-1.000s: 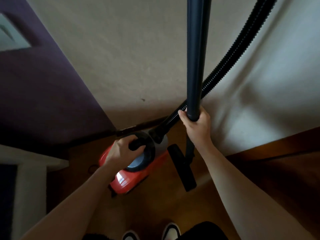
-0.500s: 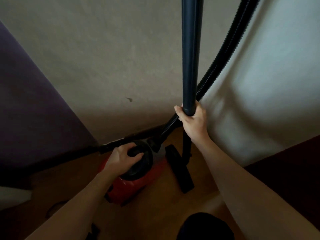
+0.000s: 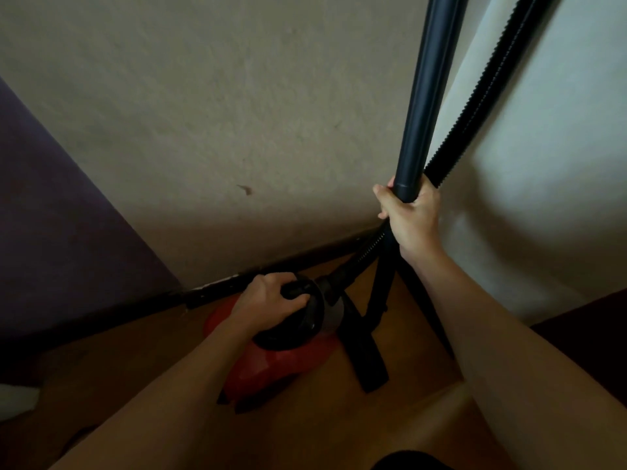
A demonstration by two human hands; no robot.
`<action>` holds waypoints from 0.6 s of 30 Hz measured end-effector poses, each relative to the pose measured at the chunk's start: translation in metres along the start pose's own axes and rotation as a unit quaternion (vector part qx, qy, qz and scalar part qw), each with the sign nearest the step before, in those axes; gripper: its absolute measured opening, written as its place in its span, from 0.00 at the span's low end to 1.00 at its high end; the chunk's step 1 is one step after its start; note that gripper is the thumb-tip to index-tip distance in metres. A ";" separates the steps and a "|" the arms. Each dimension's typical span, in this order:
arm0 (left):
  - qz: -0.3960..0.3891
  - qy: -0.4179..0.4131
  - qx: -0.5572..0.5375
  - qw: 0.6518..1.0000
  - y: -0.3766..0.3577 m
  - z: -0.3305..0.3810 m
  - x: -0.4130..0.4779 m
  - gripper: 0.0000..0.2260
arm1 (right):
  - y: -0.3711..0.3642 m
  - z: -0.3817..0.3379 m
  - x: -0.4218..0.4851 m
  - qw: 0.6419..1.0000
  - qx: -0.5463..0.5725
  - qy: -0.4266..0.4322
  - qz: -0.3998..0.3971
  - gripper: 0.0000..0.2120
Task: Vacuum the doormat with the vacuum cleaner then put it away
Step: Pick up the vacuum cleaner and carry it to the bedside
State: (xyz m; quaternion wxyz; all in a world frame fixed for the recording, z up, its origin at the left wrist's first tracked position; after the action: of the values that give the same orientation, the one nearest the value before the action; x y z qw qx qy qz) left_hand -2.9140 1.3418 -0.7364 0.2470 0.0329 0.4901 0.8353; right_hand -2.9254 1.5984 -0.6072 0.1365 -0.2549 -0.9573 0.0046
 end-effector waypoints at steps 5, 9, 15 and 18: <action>-0.010 -0.006 -0.002 1.000 -0.007 0.009 0.009 0.05 | 0.001 0.000 0.004 1.000 0.005 -0.014 0.005 0.14; -0.012 -0.007 0.006 1.000 -0.009 0.010 0.010 0.05 | 0.001 0.002 0.005 1.000 -0.002 -0.019 0.001 0.13; -0.014 -0.004 0.019 1.000 -0.011 0.011 0.010 0.13 | 0.004 0.005 0.005 0.998 -0.041 -0.007 0.049 0.09; 0.003 0.002 0.024 1.000 -0.008 0.009 0.009 0.13 | 0.006 0.009 0.004 0.996 -0.061 -0.014 0.061 0.07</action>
State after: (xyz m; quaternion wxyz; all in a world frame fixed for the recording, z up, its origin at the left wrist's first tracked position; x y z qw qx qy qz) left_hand -2.9161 1.3567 -0.7399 0.2429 0.0385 0.5102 0.8241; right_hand -2.9281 1.6065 -0.6154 0.1069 -0.3202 -0.9403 -0.0423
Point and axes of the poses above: each hand's wrist, its own x-axis towards the middle knuckle, its own y-axis out of the back of the hand, z = x × y, the point moved 9 cm from there along x, towards the middle knuckle, and after that the axes turned 12 degrees about x, right-handed, at the moved point
